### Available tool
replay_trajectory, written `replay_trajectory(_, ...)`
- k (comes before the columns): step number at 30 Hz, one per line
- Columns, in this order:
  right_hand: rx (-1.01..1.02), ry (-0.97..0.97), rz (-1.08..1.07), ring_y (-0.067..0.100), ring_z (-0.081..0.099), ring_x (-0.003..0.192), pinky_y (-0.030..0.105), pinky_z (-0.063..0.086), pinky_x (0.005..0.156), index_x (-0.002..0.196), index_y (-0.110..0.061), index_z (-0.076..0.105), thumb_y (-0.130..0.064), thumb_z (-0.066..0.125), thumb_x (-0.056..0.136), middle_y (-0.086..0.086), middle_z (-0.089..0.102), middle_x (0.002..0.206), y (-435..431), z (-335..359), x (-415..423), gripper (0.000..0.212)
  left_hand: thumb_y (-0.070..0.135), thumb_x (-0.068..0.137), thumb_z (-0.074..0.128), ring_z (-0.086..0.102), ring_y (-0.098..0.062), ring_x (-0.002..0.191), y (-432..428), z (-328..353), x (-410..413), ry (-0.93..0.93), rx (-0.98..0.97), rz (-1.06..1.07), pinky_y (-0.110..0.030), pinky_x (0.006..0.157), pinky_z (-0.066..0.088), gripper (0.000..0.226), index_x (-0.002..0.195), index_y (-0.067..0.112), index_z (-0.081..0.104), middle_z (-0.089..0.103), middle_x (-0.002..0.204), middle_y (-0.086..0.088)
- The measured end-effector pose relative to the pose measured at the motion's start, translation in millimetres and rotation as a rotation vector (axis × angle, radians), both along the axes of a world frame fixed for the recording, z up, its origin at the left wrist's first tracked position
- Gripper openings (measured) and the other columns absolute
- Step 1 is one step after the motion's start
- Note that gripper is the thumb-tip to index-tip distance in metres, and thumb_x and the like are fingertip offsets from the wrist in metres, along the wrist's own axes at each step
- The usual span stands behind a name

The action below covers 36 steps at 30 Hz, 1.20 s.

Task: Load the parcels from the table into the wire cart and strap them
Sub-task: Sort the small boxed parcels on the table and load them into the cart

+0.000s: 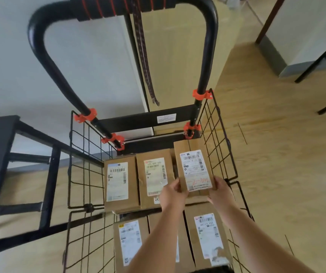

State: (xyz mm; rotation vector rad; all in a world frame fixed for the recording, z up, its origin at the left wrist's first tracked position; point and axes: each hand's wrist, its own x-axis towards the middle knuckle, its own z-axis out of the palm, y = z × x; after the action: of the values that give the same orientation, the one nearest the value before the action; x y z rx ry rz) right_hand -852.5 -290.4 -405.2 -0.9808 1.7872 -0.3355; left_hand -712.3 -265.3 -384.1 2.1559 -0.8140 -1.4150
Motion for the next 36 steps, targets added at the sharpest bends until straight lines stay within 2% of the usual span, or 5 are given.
replay_trajectory(7, 0.050, 0.031, -0.037, 0.021, 0.068, 0.096, 0.042, 0.060, 0.080, 0.108, -0.014, 0.060, -0.009, 0.053, 0.098, 0.004, 0.069, 0.108, 1.9, -24.9, 3.2, 0.013, 0.018, 0.085, 0.075, 0.068, -0.005, 0.094, 0.1, -27.5, -4.0, -0.102, 0.044, -0.026, -0.009, 0.060, 0.049, 0.043, 0.125, 0.028, 0.065, 0.073, 0.109, 0.011)
replay_trajectory(19, 0.109, 0.032, -0.001, 0.009, 0.060, 0.074, 0.020, 0.046, 0.049, 0.137, -0.016, 0.048, -0.015, 0.056, 0.098, -0.001, 0.061, 0.106, 11.7, -2.5, 2.4, 0.040, 0.023, 0.087, 0.070, 0.067, -0.009, 0.094, 11.1, -14.2, -6.8, -0.101, 0.069, -0.047, -0.021, 0.068, 0.052, 0.033, 0.119, 0.027, 0.066, 0.072, 0.111, 0.007)
replay_trajectory(26, 0.134, 0.059, 0.035, 0.038, 0.061, 0.116, 0.050, 0.053, 0.092, 0.142, -0.021, 0.044, -0.023, 0.056, 0.095, -0.003, 0.057, 0.104, 45.3, 31.0, -0.4, 0.048, 0.011, 0.087, 0.063, 0.062, -0.012, 0.104, 42.7, 10.6, -9.0, -0.072, 0.067, -0.078, -0.021, 0.073, 0.051, 0.046, 0.131, 0.024, 0.057, 0.063, 0.126, 0.005)
replay_trajectory(31, 0.095, 0.023, 0.049, 0.012, 0.050, 0.050, 0.020, 0.041, 0.038, 0.135, -0.014, 0.052, -0.012, 0.056, 0.094, 0.005, 0.065, 0.090, 75.2, 41.7, 0.1, 0.041, 0.012, 0.088, 0.061, 0.063, -0.015, 0.106, 81.2, 37.2, -6.6, -0.073, 0.038, -0.098, -0.027, 0.086, 0.052, 0.041, 0.127, 0.023, 0.061, 0.065, 0.123, 0.004)
replay_trajectory(36, 0.015, 0.047, 0.103, 0.010, 0.055, 0.063, 0.018, 0.040, 0.045, 0.111, -0.023, 0.053, -0.011, 0.058, 0.092, -0.001, 0.059, 0.084, 118.2, 65.3, 8.4, 0.023, 0.015, 0.090, 0.061, 0.059, -0.009, 0.101, 136.3, 59.9, 0.0, -0.104, 0.002, -0.087, -0.021, 0.077, 0.046, 0.035, 0.123, 0.027, 0.060, 0.062, 0.124, 0.008)
